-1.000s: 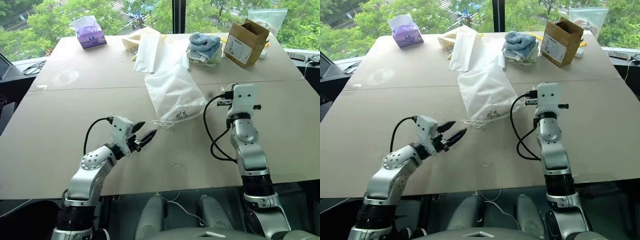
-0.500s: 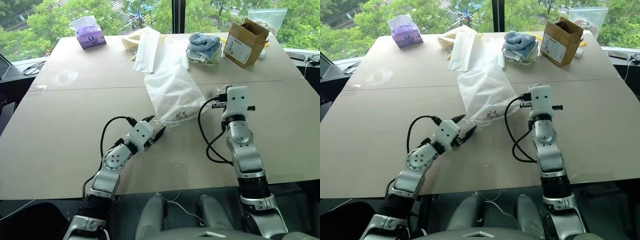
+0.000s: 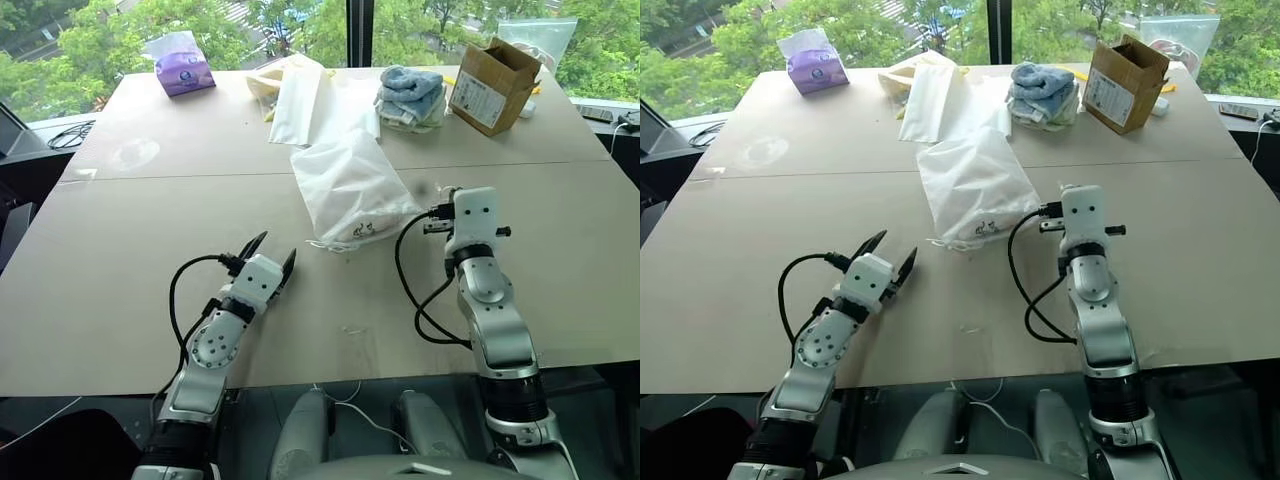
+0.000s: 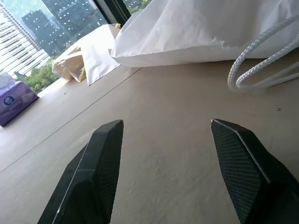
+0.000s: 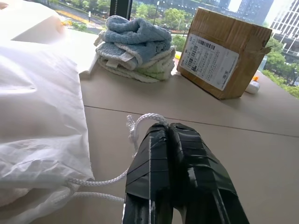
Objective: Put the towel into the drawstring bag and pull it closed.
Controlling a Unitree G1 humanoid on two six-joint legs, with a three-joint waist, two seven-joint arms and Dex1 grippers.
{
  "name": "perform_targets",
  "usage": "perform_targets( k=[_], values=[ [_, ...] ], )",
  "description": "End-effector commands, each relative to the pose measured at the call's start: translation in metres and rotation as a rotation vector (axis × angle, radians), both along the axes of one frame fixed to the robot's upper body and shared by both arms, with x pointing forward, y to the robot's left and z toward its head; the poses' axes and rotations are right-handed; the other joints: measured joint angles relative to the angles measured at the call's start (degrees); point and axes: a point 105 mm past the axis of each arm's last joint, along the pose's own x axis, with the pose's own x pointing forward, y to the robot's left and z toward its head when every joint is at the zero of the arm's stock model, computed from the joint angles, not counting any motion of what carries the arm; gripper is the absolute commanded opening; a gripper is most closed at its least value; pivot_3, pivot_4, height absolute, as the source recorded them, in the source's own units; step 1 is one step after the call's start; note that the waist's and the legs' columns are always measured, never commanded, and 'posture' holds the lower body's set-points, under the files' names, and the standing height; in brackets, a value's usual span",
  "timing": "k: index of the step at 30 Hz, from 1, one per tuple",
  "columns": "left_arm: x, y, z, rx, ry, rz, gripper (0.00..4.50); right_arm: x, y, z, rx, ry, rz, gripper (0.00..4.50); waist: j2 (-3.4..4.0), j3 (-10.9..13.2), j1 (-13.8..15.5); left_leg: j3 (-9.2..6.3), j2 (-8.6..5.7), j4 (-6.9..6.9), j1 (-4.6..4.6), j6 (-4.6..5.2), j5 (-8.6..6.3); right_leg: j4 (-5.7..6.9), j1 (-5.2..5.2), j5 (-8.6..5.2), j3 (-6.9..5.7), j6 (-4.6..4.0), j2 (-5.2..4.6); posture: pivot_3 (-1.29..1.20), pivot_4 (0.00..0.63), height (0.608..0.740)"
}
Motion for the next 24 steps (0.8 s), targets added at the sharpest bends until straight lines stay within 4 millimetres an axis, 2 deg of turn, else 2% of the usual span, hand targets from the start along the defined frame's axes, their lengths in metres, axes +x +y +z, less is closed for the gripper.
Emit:
perform_targets(
  k=[1, 5, 9, 17, 24],
  values=[
    [-0.005, -0.018, 0.016, -0.035, -0.065, -0.083, 3.03, -0.007, 0.001, 0.014, -0.003, -0.043, 0.003, 0.0, 0.0, 0.0, 0.0, 0.0, 0.0, 0.0, 0.0, 0.0, 0.0, 0.0, 0.0, 0.0, 0.0, 0.0, 0.0, 0.0, 0.15, 0.74],
    [-0.001, -0.027, 0.029, -0.037, -0.112, -0.122, 3.03, -0.008, -0.001, 0.012, -0.007, -0.032, -0.002, 0.0, 0.0, 0.0, -0.1, -0.01, 0.01, 0.0, 0.01, 0.0, 0.0, 0.01, 0.0, 0.0, -0.01, 0.0, 0.02, 0.0, 0.15, 0.74],
    [0.0, -0.027, 0.045, -0.019, -0.183, -0.122, 3.03, -0.009, -0.001, 0.011, -0.008, -0.026, -0.007, 0.0, 0.0, 0.0, -0.1, 0.0, 0.01, 0.0, 0.01, -0.01, 0.0, 0.01, 0.0, 0.0, -0.01, 0.0, 0.02, 0.0, 0.15, 0.74],
    [-0.002, -0.028, 0.052, -0.013, -0.203, -0.1, 3.03, -0.009, -0.001, 0.01, -0.004, -0.024, -0.016, 0.0, 0.0, 0.0, -0.1, 0.01, 0.01, 0.0, 0.01, -0.01, 0.01, 0.01, 0.0, 0.0, 0.01, 0.0, 0.02, 0.0, 0.15, 0.74],
    [0.009, -0.028, 0.042, 0.016, -0.166, -0.059, 3.03, -0.009, -0.003, 0.011, -0.005, -0.027, -0.021, 0.0, 0.0, 0.0, -0.1, 0.01, 0.0, 0.0, 0.01, -0.01, 0.01, 0.01, 0.0, 0.0, 0.0, 0.0, 0.03, 0.0, 0.15, 0.74]
  ],
)
